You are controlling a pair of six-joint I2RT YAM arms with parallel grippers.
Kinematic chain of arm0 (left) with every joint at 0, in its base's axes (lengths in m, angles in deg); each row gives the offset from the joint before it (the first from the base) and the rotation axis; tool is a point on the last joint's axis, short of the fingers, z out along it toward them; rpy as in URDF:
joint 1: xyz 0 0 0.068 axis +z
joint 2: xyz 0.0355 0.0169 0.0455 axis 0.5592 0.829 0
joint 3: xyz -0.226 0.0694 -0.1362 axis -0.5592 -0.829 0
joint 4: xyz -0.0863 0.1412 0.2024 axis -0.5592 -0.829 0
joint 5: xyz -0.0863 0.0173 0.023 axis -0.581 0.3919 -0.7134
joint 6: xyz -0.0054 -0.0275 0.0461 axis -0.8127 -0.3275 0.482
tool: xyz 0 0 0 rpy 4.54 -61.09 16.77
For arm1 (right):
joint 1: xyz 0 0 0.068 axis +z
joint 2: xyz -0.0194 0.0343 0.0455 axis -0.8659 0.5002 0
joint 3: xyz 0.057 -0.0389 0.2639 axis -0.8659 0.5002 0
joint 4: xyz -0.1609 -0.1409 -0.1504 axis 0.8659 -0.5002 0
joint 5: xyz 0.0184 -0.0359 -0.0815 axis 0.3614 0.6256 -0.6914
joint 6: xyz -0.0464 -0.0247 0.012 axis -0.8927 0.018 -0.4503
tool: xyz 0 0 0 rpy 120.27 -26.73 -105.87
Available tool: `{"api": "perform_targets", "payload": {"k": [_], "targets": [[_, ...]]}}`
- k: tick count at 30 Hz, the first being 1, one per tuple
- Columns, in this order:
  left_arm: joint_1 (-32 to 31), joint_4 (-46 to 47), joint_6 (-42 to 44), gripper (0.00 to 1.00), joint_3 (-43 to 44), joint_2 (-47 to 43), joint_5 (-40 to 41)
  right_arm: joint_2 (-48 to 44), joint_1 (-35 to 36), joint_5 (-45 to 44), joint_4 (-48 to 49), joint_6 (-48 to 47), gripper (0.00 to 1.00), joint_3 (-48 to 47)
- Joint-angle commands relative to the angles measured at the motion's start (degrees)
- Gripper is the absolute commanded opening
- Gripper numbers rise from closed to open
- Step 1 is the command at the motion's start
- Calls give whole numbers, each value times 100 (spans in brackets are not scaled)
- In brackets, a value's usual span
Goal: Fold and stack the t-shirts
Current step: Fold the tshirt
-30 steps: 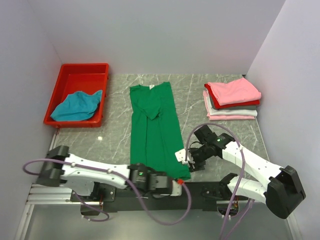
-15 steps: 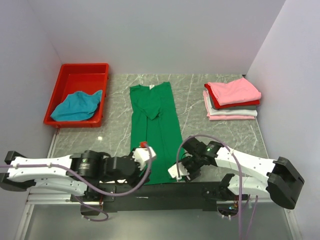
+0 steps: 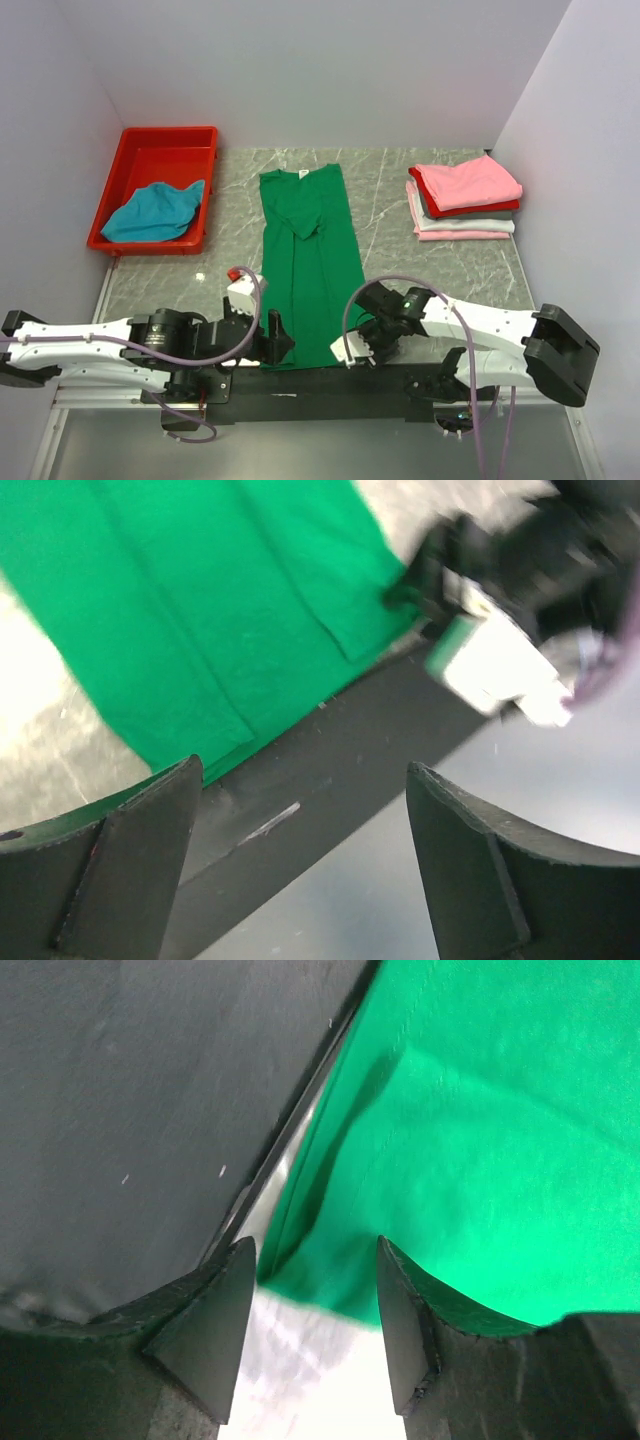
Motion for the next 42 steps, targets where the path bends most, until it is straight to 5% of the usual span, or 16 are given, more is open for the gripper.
{"api": "perform_targets", "payload": {"k": [1,3,7,10,11,12,14,17,20,28,37,42], "targets": [[181,-319,-1521,87,-23,-104,822,-351,-385,369,-547,42,59,-621],[681,-91,-1357,85,30,-192,885,-475,-991,878,-891,-46,59,-1000],[2577,1304,644,83,-31,-211,246,-290,-2221,1643,-1263,-100,59,-1942],[4738,2544,1690,81,-23,672,-1630,235,-3030,2101,-371,899,59,-2293],[5901,2860,1790,79,3,1008,-2220,611,-3198,2154,-18,1294,59,-2373],[6391,3176,1860,72,30,1351,-3287,807,-3547,2076,438,2525,59,-2443],[7357,4108,1940,72,257,2502,-3858,1541,-3796,1603,1924,4155,59,-2759],[8011,4761,1809,66,951,4136,-4483,2789,-4165,1067,2209,6118,57,-3900],[8206,4692,1913,60,1996,5622,-4809,3915,-4333,733,2148,7664,56,-5104],[8356,3839,2335,57,4546,8127,-5003,6368,-4359,-342,1552,8909,60,-7759],[8356,2943,2476,46,6278,9589,-4757,6926,-4412,115,1822,9366,60,-8157],[8356,2705,2529,29,6910,10054,-4950,6952,-4438,221,1849,9446,59,-8226]]}}
